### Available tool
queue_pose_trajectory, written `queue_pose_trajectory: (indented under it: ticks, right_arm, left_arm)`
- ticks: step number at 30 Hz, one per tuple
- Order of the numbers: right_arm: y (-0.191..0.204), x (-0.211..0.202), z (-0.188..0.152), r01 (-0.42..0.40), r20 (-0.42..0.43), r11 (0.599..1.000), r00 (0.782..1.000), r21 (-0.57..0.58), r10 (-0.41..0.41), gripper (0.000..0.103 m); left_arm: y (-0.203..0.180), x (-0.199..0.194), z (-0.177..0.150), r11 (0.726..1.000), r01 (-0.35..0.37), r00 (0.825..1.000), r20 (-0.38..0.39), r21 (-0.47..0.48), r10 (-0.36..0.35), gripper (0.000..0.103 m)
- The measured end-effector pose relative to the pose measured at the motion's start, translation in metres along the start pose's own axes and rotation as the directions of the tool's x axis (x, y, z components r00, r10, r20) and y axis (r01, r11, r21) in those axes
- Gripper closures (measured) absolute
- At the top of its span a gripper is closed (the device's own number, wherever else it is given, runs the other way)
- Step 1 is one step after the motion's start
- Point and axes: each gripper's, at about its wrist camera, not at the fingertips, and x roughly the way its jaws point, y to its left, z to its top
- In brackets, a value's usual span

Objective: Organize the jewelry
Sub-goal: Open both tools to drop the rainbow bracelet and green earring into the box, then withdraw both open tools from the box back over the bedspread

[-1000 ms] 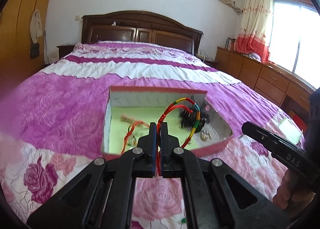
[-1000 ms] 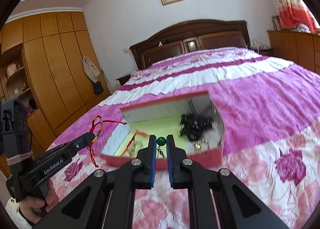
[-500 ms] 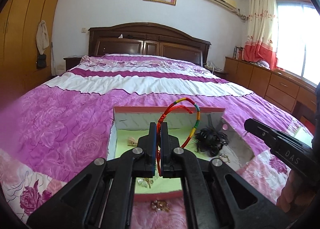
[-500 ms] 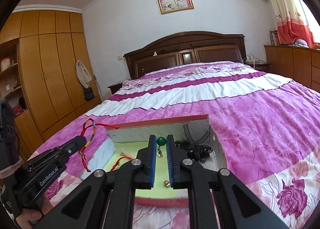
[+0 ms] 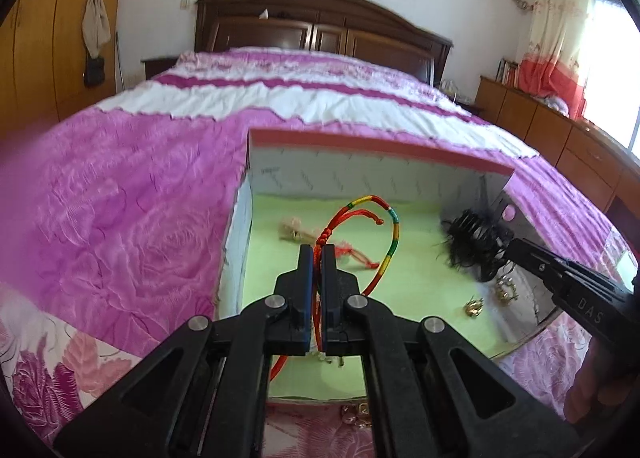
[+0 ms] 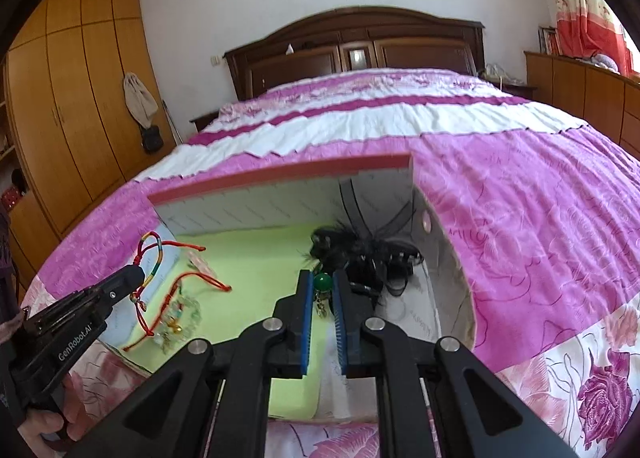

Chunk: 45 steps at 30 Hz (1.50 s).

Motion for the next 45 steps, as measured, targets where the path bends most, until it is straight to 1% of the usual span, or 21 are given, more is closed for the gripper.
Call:
queue_pose_trajectory:
  ticks: [4,8,12,14,15,16,18,20,21,22,28,31,35,42,45]
  right_arm:
    - [0.0,0.01,-0.001,0.006,-0.035,1.0,0.999,-0.005,-0.007,0.091]
    - [-0.002,0.017,-0.003,0.013,-0.069,1.0,0.998,0.003,-0.012,0.091]
    - [-0.003,0.017,-0.002,0.008,-0.076,1.0,0.997,0.016,-0.007,0.091]
    - [-0.003,0.018,-0.002,0.001,-0.086,1.0,0.996,0.023,0.001,0.087]
    - [-0.002,0.018,-0.002,-0.005,-0.089,1.0,0.996,0.024,0.007,0.082]
    - [-0.002,0.017,-0.002,-0.011,-0.088,1.0,0.996,0.025,0.013,0.076]
    - [0.0,0.014,-0.001,-0.024,-0.081,0.999,0.996,0.026,0.026,0.07]
    - [0.001,0.01,0.0,-0.037,-0.074,0.999,0.996,0.033,0.039,0.068]
    - [0.001,0.007,0.0,-0.043,-0.07,0.998,0.997,0.039,0.045,0.068]
    - [0.0,0.005,0.001,-0.044,-0.065,0.998,0.997,0.044,0.047,0.067]
    - [-0.005,-0.02,0.006,-0.055,-0.02,0.995,0.998,0.082,0.057,0.065]
    - [-0.005,-0.037,0.007,-0.051,0.001,0.995,0.999,0.087,0.051,0.064]
    - [-0.006,-0.056,0.002,-0.054,0.008,0.994,0.999,0.1,0.054,0.064]
    - [-0.007,-0.084,-0.016,-0.06,-0.005,0.993,0.998,0.104,0.061,0.064]
    - [-0.006,-0.091,-0.025,-0.064,-0.015,0.993,0.998,0.098,0.065,0.064]
  left_arm:
    - [0.0,0.008,-0.002,1.0,-0.009,0.999,-0.049,-0.006,0.009,0.103]
    - [-0.002,0.01,-0.002,1.0,-0.015,0.998,-0.066,0.004,0.015,0.103]
    - [-0.006,0.019,-0.001,0.999,-0.015,0.993,-0.118,0.034,0.019,0.103]
    - [-0.009,0.021,-0.001,0.998,-0.023,0.99,-0.135,0.053,0.03,0.103]
    - [-0.01,0.021,-0.002,0.998,-0.022,0.99,-0.139,0.058,0.03,0.101]
    - [-0.011,0.02,-0.002,0.998,-0.016,0.989,-0.146,0.06,0.025,0.097]
    - [-0.013,0.018,-0.001,0.998,-0.011,0.988,-0.151,0.059,0.019,0.092]
    - [-0.013,0.014,0.0,0.998,-0.006,0.99,-0.144,0.056,0.014,0.086]
    - [-0.013,0.01,0.001,0.999,-0.003,0.991,-0.136,0.053,0.01,0.081]
    - [-0.013,0.007,0.002,0.999,0.001,0.992,-0.13,0.049,0.005,0.08]
    - [-0.008,-0.02,0.01,0.999,0.033,0.995,-0.099,0.024,-0.03,0.075]
    - [-0.008,-0.033,0.01,0.999,0.043,0.995,-0.095,0.027,-0.04,0.074]
    - [-0.007,-0.047,0.006,0.999,0.047,0.994,-0.096,0.021,-0.045,0.074]
    - [-0.006,-0.058,-0.008,0.996,0.084,0.985,-0.15,-0.01,-0.084,0.073]
    - [-0.009,-0.057,-0.016,0.996,0.089,0.98,-0.176,-0.004,-0.089,0.073]
